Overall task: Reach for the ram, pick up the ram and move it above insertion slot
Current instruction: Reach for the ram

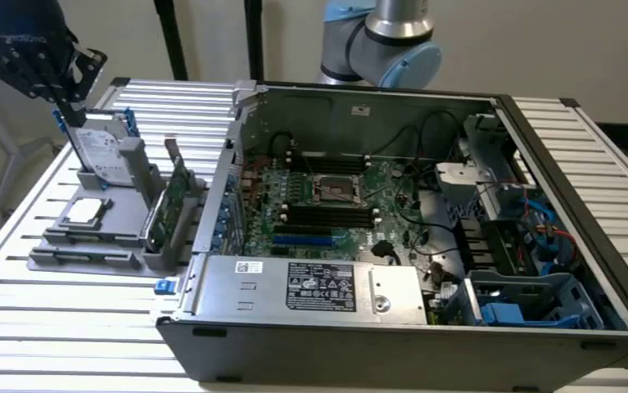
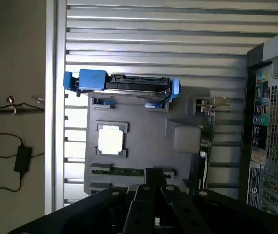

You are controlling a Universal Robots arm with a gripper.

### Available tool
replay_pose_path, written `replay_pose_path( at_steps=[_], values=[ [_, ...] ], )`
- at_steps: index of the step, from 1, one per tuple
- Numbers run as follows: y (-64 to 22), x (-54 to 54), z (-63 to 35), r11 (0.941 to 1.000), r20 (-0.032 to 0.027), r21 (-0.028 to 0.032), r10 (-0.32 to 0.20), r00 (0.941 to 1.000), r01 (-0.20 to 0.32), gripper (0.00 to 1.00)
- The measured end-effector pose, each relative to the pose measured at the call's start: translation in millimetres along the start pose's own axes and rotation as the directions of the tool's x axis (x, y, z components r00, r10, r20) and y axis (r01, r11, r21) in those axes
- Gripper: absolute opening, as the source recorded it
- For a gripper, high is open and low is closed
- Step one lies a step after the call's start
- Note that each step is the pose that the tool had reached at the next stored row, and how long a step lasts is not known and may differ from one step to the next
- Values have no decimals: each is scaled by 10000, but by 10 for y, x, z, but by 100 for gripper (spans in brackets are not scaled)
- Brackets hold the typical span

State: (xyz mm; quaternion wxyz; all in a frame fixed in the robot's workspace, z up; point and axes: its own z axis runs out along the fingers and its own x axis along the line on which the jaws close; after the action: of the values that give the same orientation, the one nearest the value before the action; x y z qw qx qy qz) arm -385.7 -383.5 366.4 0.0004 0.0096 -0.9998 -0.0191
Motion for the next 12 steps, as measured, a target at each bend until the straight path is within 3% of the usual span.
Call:
replay_pose_path(
  at_steps=[6,12],
  values=[
    [-6,0,-1,10000,-2,0,0,10000,0,11],
    [-237,7,5,10000,1,-5,-1,10000,1,11]
  ],
)
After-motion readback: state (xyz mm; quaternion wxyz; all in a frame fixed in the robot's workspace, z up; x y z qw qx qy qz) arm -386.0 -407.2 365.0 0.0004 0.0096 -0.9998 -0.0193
